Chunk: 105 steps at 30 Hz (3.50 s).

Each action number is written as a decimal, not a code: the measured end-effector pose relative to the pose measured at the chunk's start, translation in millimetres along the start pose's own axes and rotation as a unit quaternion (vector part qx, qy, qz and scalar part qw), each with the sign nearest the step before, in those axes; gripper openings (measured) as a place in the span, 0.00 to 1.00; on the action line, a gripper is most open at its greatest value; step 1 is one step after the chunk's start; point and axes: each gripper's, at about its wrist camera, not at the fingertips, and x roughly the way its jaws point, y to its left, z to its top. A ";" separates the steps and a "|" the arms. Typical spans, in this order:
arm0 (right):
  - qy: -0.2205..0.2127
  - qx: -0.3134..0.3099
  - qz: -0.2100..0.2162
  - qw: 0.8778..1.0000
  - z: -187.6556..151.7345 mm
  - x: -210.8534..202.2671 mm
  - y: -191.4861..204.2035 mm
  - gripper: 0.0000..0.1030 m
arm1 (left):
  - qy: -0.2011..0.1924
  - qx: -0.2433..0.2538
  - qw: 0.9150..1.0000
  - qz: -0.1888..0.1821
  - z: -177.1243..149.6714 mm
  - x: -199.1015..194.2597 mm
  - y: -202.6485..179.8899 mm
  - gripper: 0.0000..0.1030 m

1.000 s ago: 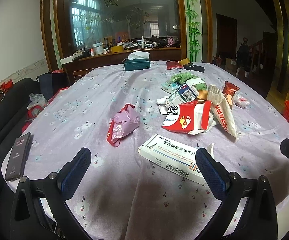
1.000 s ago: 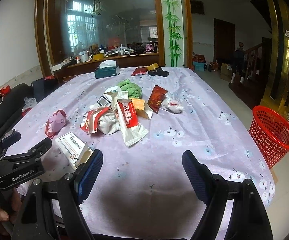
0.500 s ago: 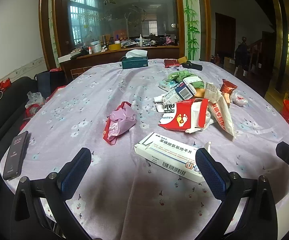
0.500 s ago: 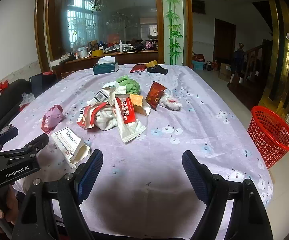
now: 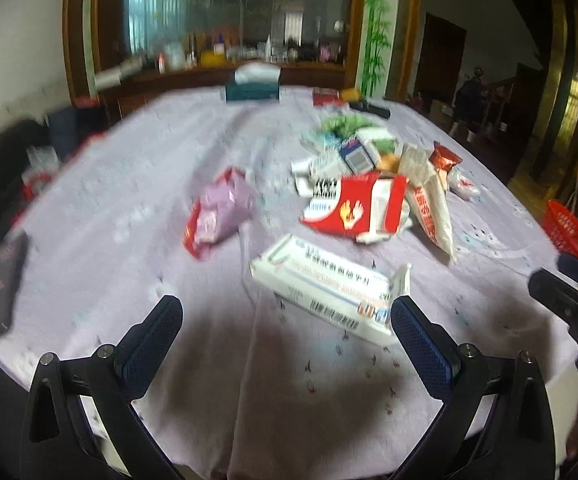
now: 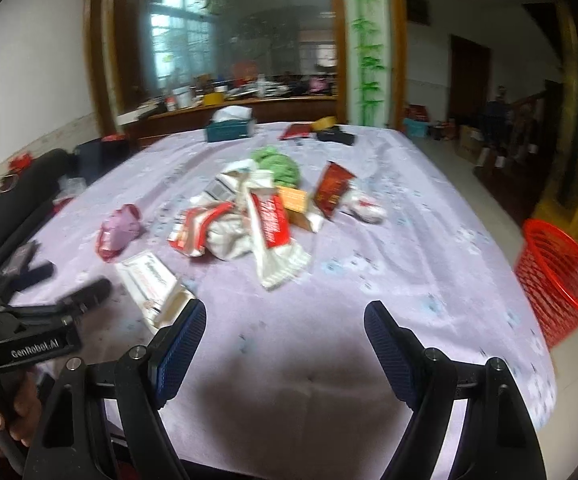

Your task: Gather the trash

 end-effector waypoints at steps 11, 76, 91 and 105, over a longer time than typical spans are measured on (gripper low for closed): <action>0.048 -0.077 0.056 0.994 45.5 63.1 13.6 0.68 | 0.073 -0.050 0.994 -0.058 0.7 26.7 13.2 0.74; -0.014 0.104 0.121 0.987 38.0 27.7 -78.5 0.09 | 0.009 0.124 0.985 -0.115 15.0 20.6 -75.4 0.64; -0.014 0.118 0.127 0.985 29.0 23.0 -88.2 0.09 | 0.034 0.177 0.979 -0.091 3.7 46.0 -99.2 0.05; -0.059 0.157 0.099 0.981 26.4 -26.3 -143.7 0.09 | 0.026 0.153 0.957 -0.246 64.7 3.5 -136.8 0.05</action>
